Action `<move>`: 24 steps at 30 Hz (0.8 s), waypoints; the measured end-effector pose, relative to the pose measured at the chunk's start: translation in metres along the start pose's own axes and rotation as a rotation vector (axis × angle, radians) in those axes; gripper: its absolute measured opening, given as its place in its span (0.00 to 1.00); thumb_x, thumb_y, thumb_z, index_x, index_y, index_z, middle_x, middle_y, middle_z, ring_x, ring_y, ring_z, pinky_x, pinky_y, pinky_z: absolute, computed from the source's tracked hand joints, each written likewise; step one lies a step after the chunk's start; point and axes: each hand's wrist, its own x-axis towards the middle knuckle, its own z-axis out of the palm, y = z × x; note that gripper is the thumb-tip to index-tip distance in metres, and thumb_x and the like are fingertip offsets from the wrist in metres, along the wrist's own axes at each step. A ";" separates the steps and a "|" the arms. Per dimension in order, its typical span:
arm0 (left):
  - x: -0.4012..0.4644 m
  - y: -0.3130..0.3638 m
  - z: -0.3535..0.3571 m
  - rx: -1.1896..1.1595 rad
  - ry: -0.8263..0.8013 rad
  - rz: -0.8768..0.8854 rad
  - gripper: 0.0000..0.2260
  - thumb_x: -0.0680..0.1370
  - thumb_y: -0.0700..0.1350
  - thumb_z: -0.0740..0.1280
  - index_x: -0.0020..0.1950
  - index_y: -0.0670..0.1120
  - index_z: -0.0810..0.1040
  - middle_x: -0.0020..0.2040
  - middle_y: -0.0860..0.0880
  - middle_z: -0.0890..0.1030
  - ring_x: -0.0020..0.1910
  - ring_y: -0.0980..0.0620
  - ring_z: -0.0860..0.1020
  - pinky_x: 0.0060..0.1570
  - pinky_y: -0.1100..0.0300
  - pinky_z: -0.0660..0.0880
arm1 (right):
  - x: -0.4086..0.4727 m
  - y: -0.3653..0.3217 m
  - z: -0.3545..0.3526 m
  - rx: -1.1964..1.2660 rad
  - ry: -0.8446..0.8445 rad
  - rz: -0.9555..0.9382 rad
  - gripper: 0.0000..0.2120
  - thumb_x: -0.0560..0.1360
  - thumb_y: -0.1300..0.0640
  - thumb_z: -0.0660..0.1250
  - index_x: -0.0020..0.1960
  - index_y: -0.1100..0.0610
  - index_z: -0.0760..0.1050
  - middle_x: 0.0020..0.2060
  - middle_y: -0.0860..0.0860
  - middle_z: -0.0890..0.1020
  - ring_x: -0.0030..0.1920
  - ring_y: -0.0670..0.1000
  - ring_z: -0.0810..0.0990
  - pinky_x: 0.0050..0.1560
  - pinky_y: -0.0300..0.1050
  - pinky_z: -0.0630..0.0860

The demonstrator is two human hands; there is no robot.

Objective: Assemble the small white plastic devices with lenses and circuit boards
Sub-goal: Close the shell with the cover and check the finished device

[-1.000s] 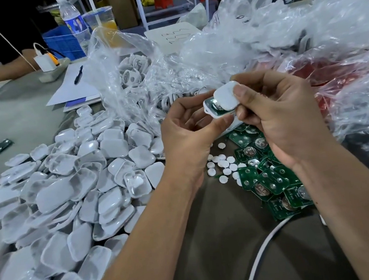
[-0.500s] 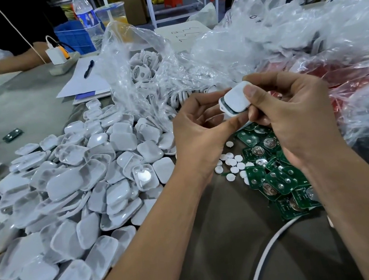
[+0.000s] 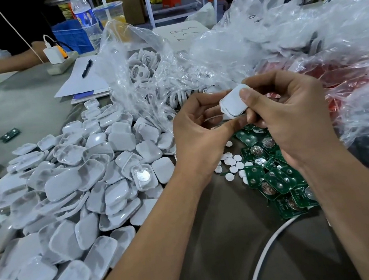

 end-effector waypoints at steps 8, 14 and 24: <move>-0.001 0.001 -0.001 -0.019 -0.006 -0.009 0.19 0.66 0.33 0.82 0.54 0.40 0.80 0.51 0.46 0.87 0.50 0.48 0.86 0.51 0.52 0.83 | 0.000 -0.003 -0.004 -0.175 -0.005 -0.037 0.11 0.70 0.52 0.81 0.51 0.51 0.86 0.42 0.52 0.87 0.40 0.52 0.87 0.43 0.50 0.85; 0.000 0.001 -0.002 -0.040 -0.007 -0.006 0.20 0.67 0.32 0.81 0.55 0.37 0.80 0.52 0.44 0.87 0.52 0.46 0.86 0.52 0.52 0.83 | -0.001 -0.003 -0.003 -0.215 0.011 -0.043 0.10 0.71 0.53 0.81 0.51 0.50 0.86 0.39 0.52 0.86 0.37 0.48 0.85 0.40 0.43 0.83; -0.003 0.003 -0.003 -0.085 -0.045 0.039 0.19 0.66 0.29 0.80 0.54 0.34 0.79 0.51 0.44 0.87 0.51 0.47 0.86 0.48 0.59 0.81 | -0.002 0.000 -0.001 0.074 -0.073 0.198 0.10 0.73 0.61 0.79 0.53 0.57 0.84 0.41 0.54 0.85 0.33 0.49 0.81 0.26 0.37 0.72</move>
